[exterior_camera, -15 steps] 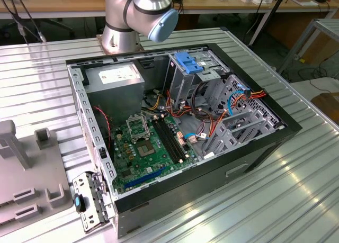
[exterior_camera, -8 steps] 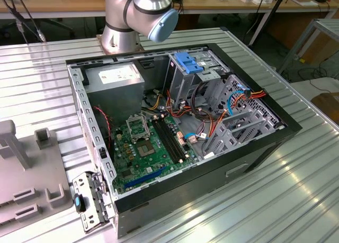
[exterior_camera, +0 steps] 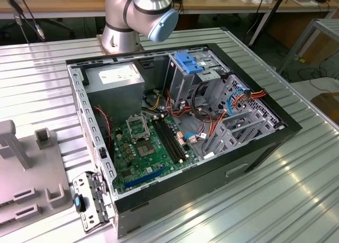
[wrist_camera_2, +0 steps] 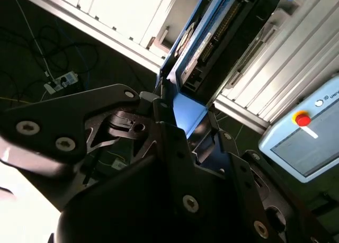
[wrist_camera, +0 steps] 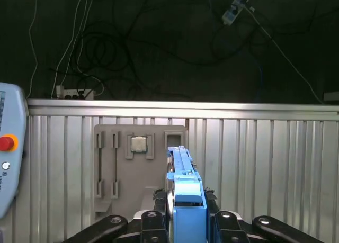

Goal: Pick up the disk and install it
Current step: 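Pick up the disk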

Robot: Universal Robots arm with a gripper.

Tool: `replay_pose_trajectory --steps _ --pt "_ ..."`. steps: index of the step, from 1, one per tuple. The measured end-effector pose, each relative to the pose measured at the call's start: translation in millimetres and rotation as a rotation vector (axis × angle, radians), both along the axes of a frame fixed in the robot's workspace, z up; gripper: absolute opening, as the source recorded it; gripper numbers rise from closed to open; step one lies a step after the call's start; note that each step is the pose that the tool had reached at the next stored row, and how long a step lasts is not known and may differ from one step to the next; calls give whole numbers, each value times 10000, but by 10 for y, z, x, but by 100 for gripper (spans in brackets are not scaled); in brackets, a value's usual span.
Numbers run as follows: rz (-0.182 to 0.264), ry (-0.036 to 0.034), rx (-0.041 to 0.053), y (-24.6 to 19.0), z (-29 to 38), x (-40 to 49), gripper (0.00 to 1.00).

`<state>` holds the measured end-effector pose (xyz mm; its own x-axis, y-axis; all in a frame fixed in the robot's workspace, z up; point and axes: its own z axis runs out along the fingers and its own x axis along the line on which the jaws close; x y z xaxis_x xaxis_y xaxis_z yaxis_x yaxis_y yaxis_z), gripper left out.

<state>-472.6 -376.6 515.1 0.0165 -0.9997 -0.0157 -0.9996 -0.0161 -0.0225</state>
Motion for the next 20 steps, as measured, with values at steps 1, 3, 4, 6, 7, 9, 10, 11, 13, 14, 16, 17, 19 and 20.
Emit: replay_pose_trajectory --steps 1,3,4,6,7,9,10,11,13,14,16,17,19,20 --pt "0 1 -1 0 44 0 37" --pt "1 0 -6 0 158 0 37" --pt "0 0 -9 0 200 0 37" --pt "0 1 -16 0 305 0 37" --pt "0 2 -17 0 320 -1 37" --pt "0 1 -15 0 320 -2 37" --pt "0 0 -15 0 319 -3 37" --pt "1 -21 -15 0 320 -2 37" --pt "5 -271 -15 0 319 1 37" --pt "5 -476 -15 0 319 3 37" --pt "5 -577 -14 0 315 12 37" --pt "5 -579 -14 0 315 13 37" --pt "5 -577 -15 0 316 14 37" --pt "5 -577 -15 0 316 14 37"
